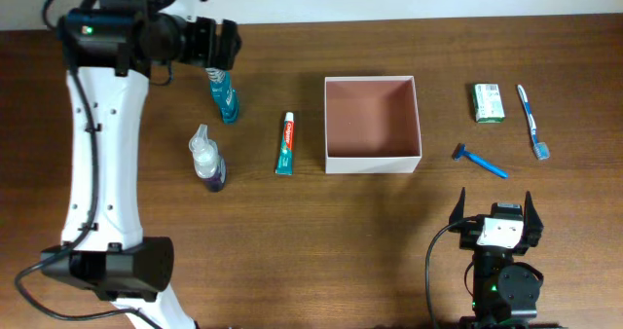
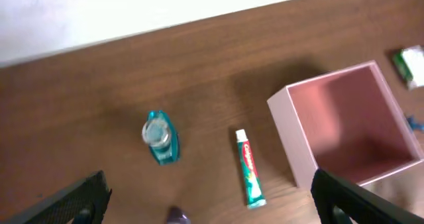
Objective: Pack container
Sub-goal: 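Raise the left gripper and move it over the teal mouthwash bottle, then lower the left gripper around the mouthwash bottle and close it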
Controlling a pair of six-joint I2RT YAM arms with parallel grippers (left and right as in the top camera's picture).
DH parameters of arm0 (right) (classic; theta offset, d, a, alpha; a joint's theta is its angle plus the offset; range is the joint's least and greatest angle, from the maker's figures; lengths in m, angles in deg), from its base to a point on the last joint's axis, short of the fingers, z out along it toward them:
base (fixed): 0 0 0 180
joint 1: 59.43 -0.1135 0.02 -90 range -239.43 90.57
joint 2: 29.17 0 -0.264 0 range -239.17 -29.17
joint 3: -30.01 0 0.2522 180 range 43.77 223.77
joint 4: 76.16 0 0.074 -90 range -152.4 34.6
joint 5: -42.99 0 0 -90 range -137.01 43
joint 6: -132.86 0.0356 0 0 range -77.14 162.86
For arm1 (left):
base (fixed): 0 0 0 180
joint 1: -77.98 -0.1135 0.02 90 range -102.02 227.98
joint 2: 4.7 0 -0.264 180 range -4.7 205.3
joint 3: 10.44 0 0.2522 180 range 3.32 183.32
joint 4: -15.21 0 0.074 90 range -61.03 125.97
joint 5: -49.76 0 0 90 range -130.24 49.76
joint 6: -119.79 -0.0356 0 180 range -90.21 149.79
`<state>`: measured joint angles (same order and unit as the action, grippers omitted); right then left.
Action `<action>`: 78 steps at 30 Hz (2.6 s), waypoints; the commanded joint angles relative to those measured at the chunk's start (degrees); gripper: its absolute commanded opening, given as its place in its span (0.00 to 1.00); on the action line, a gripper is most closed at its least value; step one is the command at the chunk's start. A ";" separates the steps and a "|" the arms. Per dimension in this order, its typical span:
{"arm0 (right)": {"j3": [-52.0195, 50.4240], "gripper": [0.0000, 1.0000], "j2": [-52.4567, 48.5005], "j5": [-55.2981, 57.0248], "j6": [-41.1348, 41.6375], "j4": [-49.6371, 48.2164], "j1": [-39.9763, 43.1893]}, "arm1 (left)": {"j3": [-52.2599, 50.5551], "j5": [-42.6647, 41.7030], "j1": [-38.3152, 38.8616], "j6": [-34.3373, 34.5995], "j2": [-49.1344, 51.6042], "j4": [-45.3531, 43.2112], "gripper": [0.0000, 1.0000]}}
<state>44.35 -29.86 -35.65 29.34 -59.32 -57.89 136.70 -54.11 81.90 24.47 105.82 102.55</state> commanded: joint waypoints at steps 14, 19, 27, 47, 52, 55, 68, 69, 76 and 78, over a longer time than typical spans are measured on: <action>-0.26 0.99 0.33 1.14 0.24 0.50 -0.42 | 0.81 -0.74 -3.85 2.78 10.49 9.64 0.99; -0.26 0.99 0.33 1.14 0.24 0.50 -0.42 | 0.81 -0.72 -1.44 0.52 12.07 3.48 0.99; -0.26 0.99 0.33 1.14 0.24 0.50 -0.42 | 0.79 9.51 1.18 0.79 13.33 -0.50 0.99; -0.26 0.99 0.33 1.14 0.24 0.50 -0.42 | 0.74 13.44 2.05 4.11 24.61 -0.09 0.99; -0.26 0.99 0.33 1.14 0.24 0.50 -0.42 | 0.74 13.46 2.05 4.09 25.03 -2.03 0.99; -0.26 0.99 0.33 1.14 0.24 0.50 -0.42 | 0.74 13.49 2.05 4.09 25.03 -4.24 0.99; -0.26 0.99 0.33 1.14 0.24 0.50 -0.42 | 0.74 13.68 2.03 4.07 25.35 -8.83 0.99; -0.26 0.99 0.33 1.14 0.24 0.50 -0.42 | 0.74 13.68 2.03 4.09 25.35 -8.68 0.99; -0.26 0.99 0.33 1.14 0.24 0.50 -0.42 | 0.74 13.73 2.03 4.09 25.40 -6.01 0.99; -0.26 0.99 0.33 1.14 0.24 0.50 -0.42 | 0.74 14.23 2.03 4.11 25.46 -5.40 0.99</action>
<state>44.35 -29.86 -35.65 29.32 -59.30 -57.89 137.05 -41.21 83.95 27.92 130.82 96.32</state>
